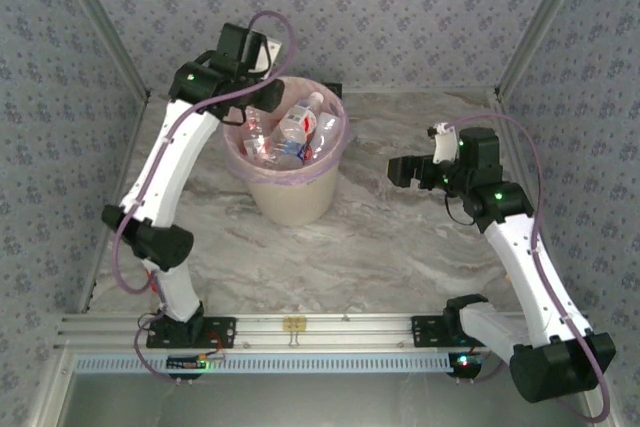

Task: Put the plastic bottles in the bin

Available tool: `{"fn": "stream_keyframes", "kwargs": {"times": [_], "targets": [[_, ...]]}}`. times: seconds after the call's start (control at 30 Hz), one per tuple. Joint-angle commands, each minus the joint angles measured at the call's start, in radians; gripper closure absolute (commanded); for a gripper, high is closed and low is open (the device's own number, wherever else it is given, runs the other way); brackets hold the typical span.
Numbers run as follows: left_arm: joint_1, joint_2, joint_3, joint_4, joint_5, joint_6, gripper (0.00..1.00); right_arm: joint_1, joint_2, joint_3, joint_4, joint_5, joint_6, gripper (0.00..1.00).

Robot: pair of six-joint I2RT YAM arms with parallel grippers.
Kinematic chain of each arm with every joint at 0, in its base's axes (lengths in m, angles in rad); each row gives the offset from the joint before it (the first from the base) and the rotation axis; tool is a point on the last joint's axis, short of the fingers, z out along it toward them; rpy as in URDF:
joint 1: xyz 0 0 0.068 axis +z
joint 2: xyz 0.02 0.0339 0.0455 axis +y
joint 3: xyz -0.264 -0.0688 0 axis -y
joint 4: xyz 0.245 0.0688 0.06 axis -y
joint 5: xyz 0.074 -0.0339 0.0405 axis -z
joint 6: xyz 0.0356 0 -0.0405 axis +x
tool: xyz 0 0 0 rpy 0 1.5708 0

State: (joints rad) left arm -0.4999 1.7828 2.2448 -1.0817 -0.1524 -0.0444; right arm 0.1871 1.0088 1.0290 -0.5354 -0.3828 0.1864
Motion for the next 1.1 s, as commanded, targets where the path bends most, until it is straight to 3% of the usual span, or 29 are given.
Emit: {"fn": "stream_keyframes", "kwargs": {"times": [0.0, 0.17, 0.4, 0.67, 0.9, 1.07], "targets": [[0.011, -0.126, -0.081, 0.162, -0.093, -0.011, 0.60, 0.007, 0.013, 0.001, -0.003, -0.014, -0.004, 0.00], [0.084, -0.137, -0.157, 0.207, -0.012, -0.052, 0.64, 0.015, 0.022, 0.003, -0.001, -0.015, -0.004, 0.00], [0.095, -0.067, -0.161, 0.190, 0.035, -0.063, 0.87, 0.022, 0.020, 0.003, -0.008, 0.003, -0.012, 0.00], [0.061, -0.065, -0.243, 0.189, 0.077, -0.069, 0.94, 0.022, 0.038, -0.006, -0.009, 0.015, -0.022, 0.00], [0.032, -0.071, -0.391, 0.276, 0.122, -0.107, 0.94, 0.023, 0.054, -0.008, 0.002, 0.012, -0.021, 0.01], [0.030, -0.033, -0.389, 0.319, 0.146, -0.124, 0.95, 0.029, 0.060, -0.007, 0.002, 0.011, -0.021, 0.01]]}}
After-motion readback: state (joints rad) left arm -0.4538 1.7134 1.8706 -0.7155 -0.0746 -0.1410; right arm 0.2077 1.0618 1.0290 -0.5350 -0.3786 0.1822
